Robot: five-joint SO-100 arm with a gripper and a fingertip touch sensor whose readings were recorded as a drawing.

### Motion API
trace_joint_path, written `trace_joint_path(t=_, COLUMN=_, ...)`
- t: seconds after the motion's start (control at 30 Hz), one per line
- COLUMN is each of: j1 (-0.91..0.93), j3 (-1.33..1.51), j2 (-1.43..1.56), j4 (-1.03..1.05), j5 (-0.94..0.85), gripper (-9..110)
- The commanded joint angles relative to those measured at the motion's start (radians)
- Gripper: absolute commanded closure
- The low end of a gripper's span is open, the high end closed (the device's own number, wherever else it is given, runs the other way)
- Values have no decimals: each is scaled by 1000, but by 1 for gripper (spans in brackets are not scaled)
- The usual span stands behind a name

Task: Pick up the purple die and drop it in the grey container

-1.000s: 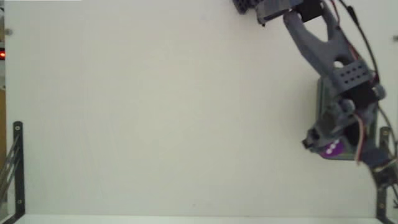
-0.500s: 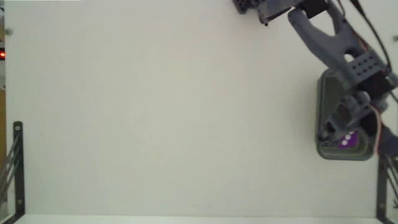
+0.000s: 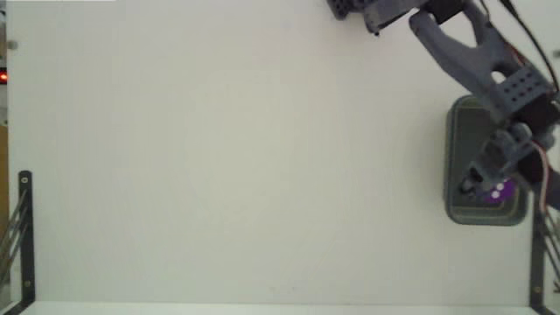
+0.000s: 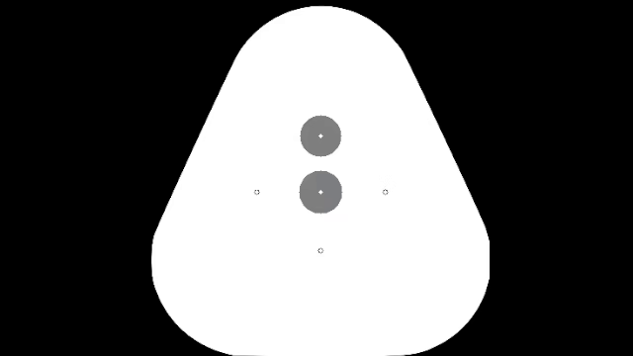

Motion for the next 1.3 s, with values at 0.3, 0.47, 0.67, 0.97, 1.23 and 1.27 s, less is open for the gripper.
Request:
trace_joint_path(t=0.3, j1=-21, j3=1, j2=111, j4=15, j5=3, gripper=41)
trace_joint_path(t=0.47, j1=-21, j3=1, j2=111, j4=15, j5=3, gripper=41)
trace_joint_path(t=0.67, j1=-21, j3=1, j2=111, j4=15, j5=3, gripper=41)
trace_joint_path(t=0.97, j1=-21, j3=1, j2=111, j4=15, j5=3, gripper=41)
trace_joint_path(t=1.23, j1=-21, j3=1, j2=111, j4=15, j5=3, gripper=-9)
trace_joint_path(t=1.27, j1=-21, j3=1, j2=111, j4=15, j5=3, gripper=-9)
